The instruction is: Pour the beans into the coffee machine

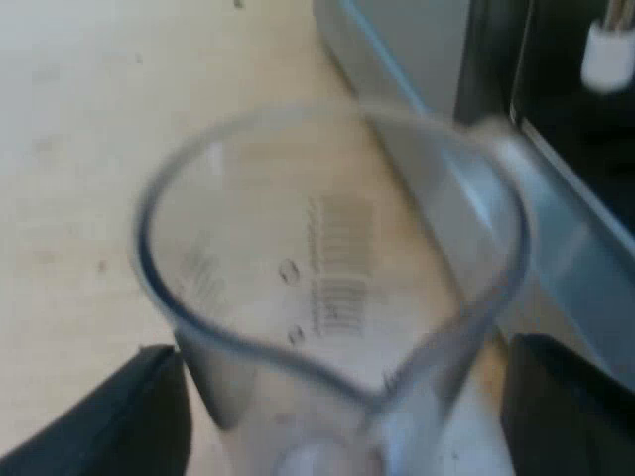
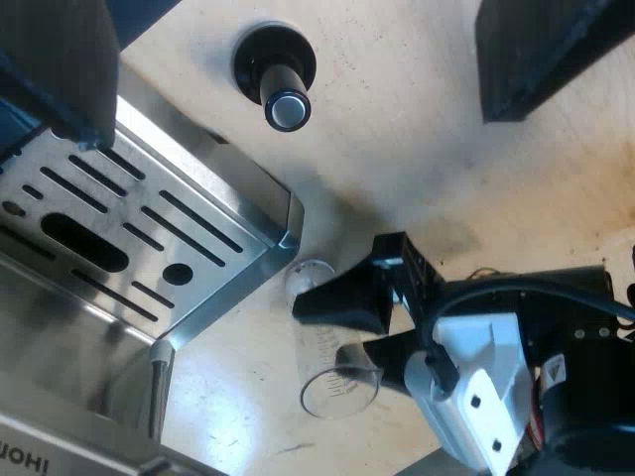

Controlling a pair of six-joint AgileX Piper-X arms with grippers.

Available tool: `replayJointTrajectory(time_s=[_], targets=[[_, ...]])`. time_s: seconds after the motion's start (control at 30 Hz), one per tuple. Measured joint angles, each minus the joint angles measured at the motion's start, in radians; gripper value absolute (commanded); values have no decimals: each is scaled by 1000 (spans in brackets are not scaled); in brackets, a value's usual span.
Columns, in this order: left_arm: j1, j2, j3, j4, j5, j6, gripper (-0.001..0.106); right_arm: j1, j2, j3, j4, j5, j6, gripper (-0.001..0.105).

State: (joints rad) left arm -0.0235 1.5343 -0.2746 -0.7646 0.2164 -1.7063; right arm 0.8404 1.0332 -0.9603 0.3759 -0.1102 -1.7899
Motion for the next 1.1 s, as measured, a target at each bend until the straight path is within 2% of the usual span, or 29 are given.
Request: replayJointTrajectory(time_s=[0.2, 0.3, 0.43, 0.47, 0.57, 0.7, 0.87, 1.1], targets=[[0, -36, 0, 97, 0, -7, 71, 0, 0, 0, 0, 0, 0, 78], [0, -90, 0, 213, -5, -7, 71, 0, 0, 0, 0, 0, 0, 78], [0, -111, 0, 248, -5, -7, 71, 0, 0, 0, 0, 0, 0, 78], [0, -195, 0, 402, -5, -8, 71, 0, 0, 0, 0, 0, 8, 78], [0, -294, 0, 542, -5, -8, 71, 0, 0, 0, 2, 0, 16, 78], [0, -407, 0, 682, -2, -8, 71, 0, 0, 0, 21, 0, 22, 78], [0, -637, 3, 862, 61, -9, 71, 0, -35, 0, 41, 0, 25, 78], [0, -872, -34, 1067, 74, -9, 71, 0, -108, 0, 135, 4, 25, 78]])
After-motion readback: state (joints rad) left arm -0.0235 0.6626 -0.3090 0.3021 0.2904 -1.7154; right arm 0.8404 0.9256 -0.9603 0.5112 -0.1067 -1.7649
